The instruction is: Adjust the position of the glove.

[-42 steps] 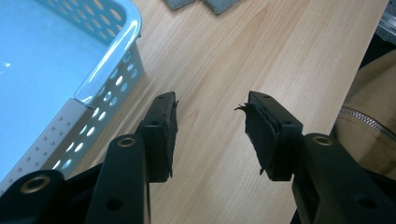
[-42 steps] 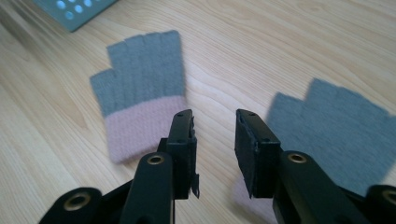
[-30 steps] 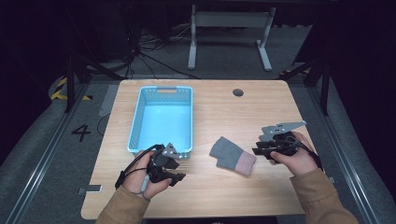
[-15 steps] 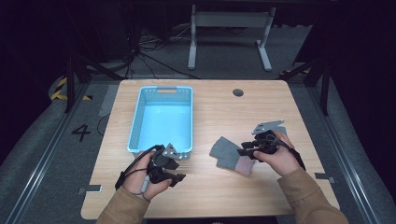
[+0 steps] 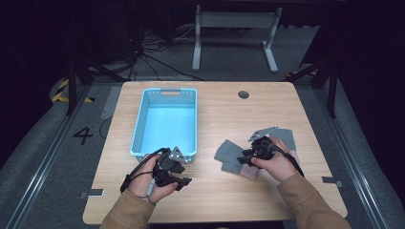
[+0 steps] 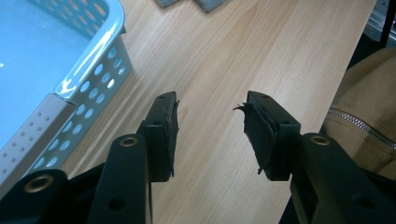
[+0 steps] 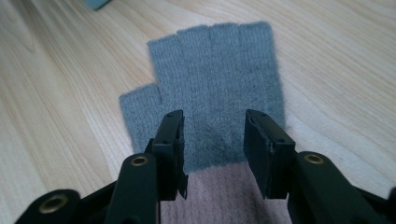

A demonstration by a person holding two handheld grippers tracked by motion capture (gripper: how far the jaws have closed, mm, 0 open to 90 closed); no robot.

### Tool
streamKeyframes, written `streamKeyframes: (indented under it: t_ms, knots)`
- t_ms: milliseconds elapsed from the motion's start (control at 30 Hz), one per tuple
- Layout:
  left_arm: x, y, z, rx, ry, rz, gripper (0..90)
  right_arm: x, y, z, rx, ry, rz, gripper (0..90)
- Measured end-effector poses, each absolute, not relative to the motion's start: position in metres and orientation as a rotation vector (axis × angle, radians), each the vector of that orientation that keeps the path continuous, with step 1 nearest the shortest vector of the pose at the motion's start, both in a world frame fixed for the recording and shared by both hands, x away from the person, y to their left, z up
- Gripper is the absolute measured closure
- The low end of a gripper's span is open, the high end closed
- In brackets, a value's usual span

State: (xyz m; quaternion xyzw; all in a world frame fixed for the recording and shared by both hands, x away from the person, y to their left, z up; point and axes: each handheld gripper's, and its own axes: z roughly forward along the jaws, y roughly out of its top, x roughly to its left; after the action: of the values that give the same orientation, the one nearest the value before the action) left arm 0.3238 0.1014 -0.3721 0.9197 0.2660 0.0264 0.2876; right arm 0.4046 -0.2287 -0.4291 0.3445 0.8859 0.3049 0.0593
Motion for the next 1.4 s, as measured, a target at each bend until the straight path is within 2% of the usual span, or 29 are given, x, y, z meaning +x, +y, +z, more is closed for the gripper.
streamKeyframes:
  t_ms: [300, 600, 733, 1133, 1400]
  knots:
    - [0.324, 0.101, -0.373, 2.457, 0.706, 0.067, 55.2, 0.405, -0.220, -0.440, 1.008, 2.694, 0.824, 63.8]
    - [0.324, 0.100, -0.374, 2.454, 0.704, 0.063, 55.0, 0.407, -0.219, -0.440, 1.012, 2.686, 0.792, 81.1]
    - [0.325, 0.101, -0.374, 2.455, 0.702, 0.061, 55.1, 0.407, -0.220, -0.440, 0.998, 2.683, 0.800, 85.2]
    - [0.328, 0.099, -0.373, 2.445, 0.685, 0.058, 55.1, 0.390, -0.231, -0.407, 0.815, 2.698, 0.918, 86.1]
    - [0.331, 0.093, -0.372, 2.454, 0.653, 0.048, 55.1, 0.376, -0.232, -0.399, 0.636, 2.784, 0.936, 85.8]
